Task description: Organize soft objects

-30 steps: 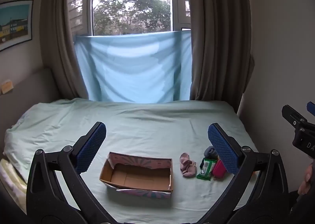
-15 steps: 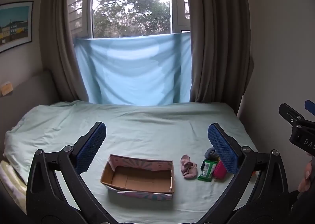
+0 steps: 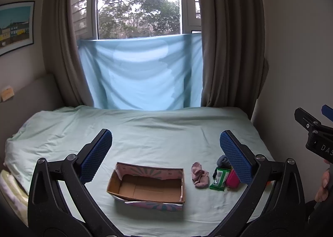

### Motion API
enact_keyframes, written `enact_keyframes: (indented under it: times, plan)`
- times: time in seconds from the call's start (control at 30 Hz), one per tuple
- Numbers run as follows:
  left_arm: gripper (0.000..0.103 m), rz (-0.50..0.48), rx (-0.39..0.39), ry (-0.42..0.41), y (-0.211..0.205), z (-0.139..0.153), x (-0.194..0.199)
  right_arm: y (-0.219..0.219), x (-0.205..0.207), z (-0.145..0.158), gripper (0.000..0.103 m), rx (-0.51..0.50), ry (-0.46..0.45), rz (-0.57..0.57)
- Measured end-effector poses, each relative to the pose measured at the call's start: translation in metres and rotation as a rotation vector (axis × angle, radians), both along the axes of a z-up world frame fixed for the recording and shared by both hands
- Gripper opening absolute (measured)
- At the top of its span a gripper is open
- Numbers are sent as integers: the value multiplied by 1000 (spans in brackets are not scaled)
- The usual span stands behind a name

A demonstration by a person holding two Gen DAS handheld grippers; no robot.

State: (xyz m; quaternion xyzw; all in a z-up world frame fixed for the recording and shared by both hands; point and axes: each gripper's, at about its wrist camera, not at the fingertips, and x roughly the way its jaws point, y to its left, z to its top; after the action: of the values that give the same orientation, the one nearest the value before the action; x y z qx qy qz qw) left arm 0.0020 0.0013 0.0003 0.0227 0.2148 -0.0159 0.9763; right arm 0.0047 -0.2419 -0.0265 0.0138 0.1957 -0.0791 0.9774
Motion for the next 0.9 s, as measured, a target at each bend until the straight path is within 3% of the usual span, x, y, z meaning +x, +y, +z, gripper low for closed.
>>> enact_keyframes:
  times: [0.9]
  plan:
    - [103, -17, -3, -9, 1, -2, 0, 1, -2, 4, 103, 13, 3, -16]
